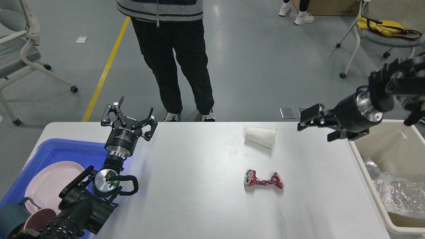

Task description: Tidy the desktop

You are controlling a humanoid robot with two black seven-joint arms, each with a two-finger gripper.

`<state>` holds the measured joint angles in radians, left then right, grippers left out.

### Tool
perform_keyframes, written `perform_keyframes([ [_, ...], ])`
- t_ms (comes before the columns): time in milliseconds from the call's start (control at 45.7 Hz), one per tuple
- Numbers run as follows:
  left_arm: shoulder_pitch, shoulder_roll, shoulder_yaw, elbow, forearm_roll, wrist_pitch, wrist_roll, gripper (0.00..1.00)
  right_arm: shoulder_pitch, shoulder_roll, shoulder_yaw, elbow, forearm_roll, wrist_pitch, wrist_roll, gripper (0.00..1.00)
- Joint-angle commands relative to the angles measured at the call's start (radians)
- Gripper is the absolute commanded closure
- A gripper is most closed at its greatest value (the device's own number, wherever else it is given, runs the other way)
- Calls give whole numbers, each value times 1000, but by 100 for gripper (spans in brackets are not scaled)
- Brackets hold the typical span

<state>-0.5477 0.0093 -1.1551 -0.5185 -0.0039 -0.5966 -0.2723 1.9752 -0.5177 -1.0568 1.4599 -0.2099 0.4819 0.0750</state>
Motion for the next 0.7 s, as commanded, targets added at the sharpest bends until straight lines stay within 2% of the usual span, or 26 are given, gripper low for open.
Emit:
perform_keyframes([
  [0, 0, 0, 0, 0, 1, -2, -1, 3, 96, 54, -5, 171, -8, -26, -3, 0],
  [110, 0, 0, 0, 0, 1, -2, 1, 3, 110, 79, -5, 172, -8, -40, -4, 0],
  [197, 0, 0, 0, 0, 1, -2, 1, 3, 51, 80, -9, 134, 3, -94, -12, 0],
  [285, 0, 0, 0, 0, 1, -2, 1, 3, -35, 80, -8, 97, 50, -202, -17, 0],
  [394, 0, 0, 0, 0, 1, -2, 1, 3, -159, 87, -2, 37, 130, -396, -15, 0],
  [460, 0, 0, 0, 0, 1, 0, 1, 3, -219, 103, -2, -6, 147, -457, -17, 0],
  [569, 0, 0, 0, 0, 1, -2, 1, 3, -326, 120, 17, -84, 188, -500, -14, 0],
  [679, 0, 0, 0, 0, 1, -2, 1, 3, -470, 120, 118, -168, 265, -609, -9, 0],
])
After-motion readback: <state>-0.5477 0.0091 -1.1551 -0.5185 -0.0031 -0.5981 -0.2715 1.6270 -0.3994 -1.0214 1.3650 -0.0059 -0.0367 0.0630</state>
